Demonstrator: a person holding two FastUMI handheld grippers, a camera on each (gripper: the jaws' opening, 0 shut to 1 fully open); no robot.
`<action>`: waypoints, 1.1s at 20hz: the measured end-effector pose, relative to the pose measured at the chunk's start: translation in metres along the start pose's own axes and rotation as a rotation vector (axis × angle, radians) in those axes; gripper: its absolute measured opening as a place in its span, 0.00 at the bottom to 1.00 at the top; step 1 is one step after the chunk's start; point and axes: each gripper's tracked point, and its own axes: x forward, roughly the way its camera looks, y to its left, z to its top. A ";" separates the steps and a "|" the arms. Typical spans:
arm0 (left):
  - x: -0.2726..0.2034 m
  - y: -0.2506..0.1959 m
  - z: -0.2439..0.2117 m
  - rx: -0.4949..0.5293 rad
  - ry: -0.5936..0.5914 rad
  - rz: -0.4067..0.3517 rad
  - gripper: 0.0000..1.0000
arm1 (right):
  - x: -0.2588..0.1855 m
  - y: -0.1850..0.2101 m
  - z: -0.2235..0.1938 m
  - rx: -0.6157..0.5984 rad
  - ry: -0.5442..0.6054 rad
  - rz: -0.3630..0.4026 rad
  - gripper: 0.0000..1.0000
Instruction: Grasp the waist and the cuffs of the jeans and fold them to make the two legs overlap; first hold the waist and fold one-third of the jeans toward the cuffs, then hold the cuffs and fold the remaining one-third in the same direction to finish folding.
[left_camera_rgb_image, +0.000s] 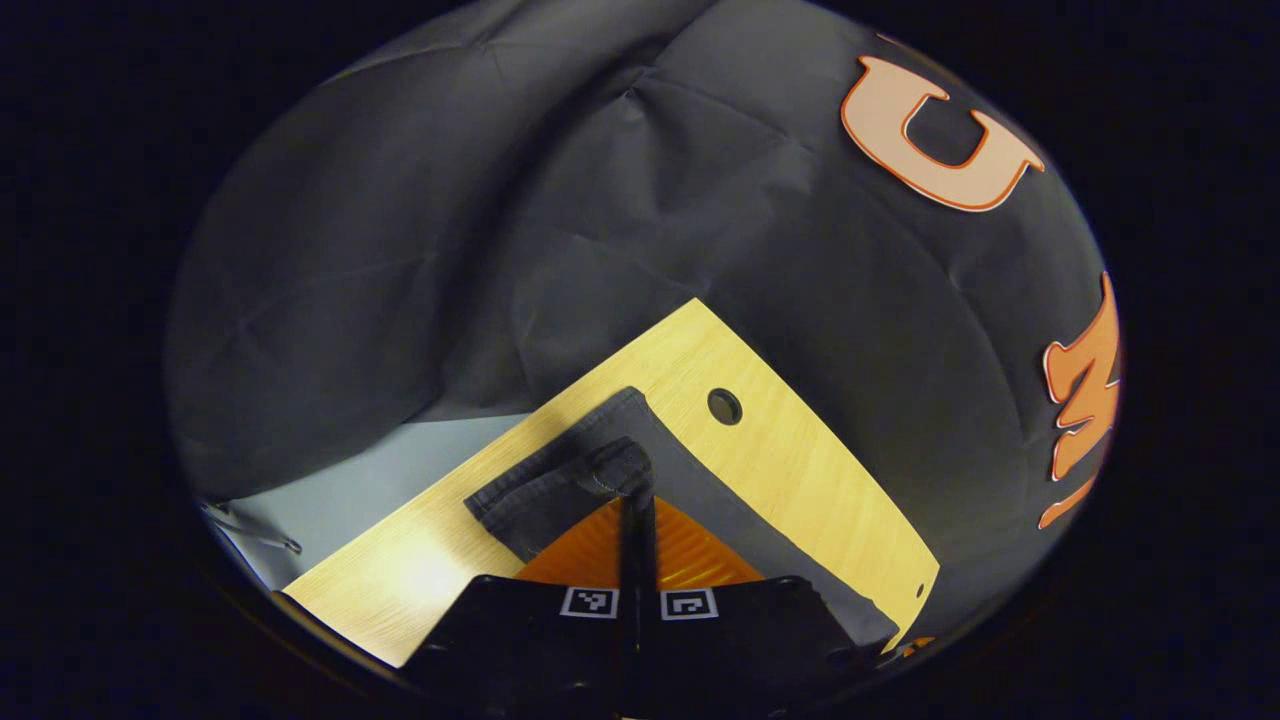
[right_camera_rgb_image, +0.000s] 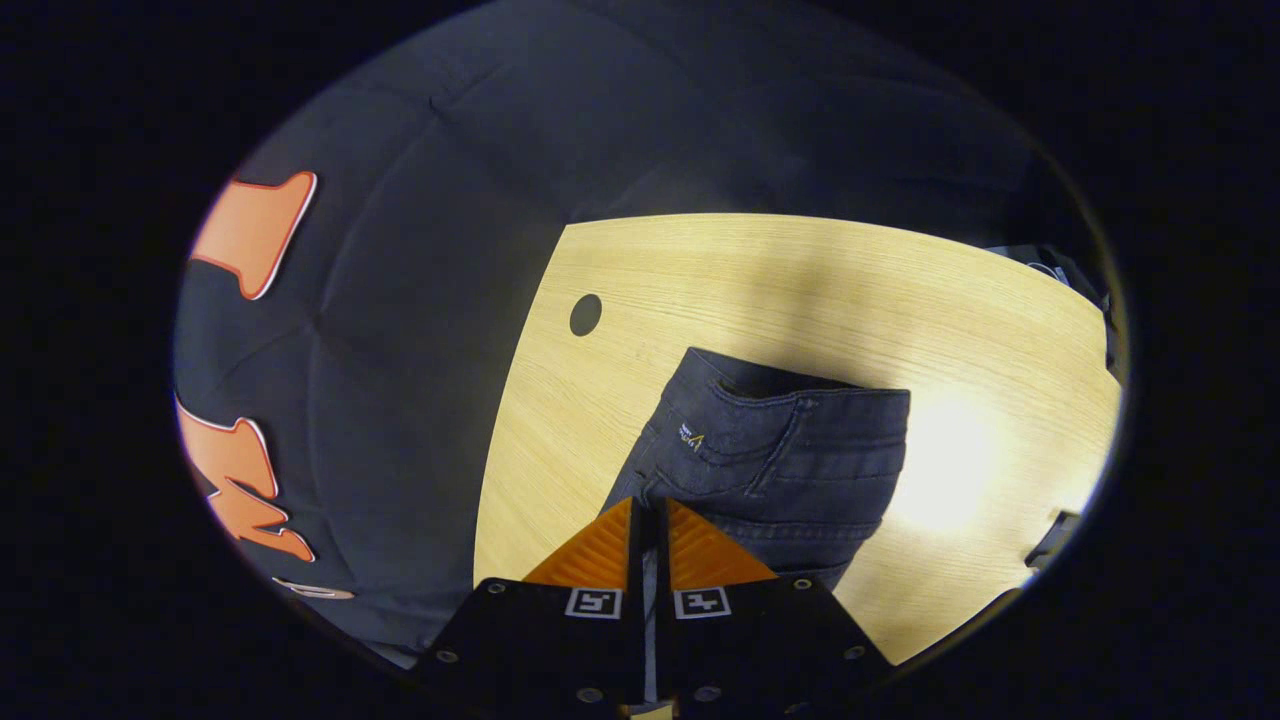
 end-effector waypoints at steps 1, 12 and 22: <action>0.004 -0.003 0.006 -0.003 -0.004 0.010 0.01 | 0.003 0.001 0.001 -0.005 0.005 -0.002 0.05; 0.010 -0.029 0.060 0.113 0.002 0.135 0.07 | 0.023 0.004 0.004 -0.025 0.036 -0.070 0.10; -0.016 -0.058 0.056 0.267 -0.169 0.040 0.95 | 0.000 -0.025 0.019 -0.233 -0.078 -0.091 0.76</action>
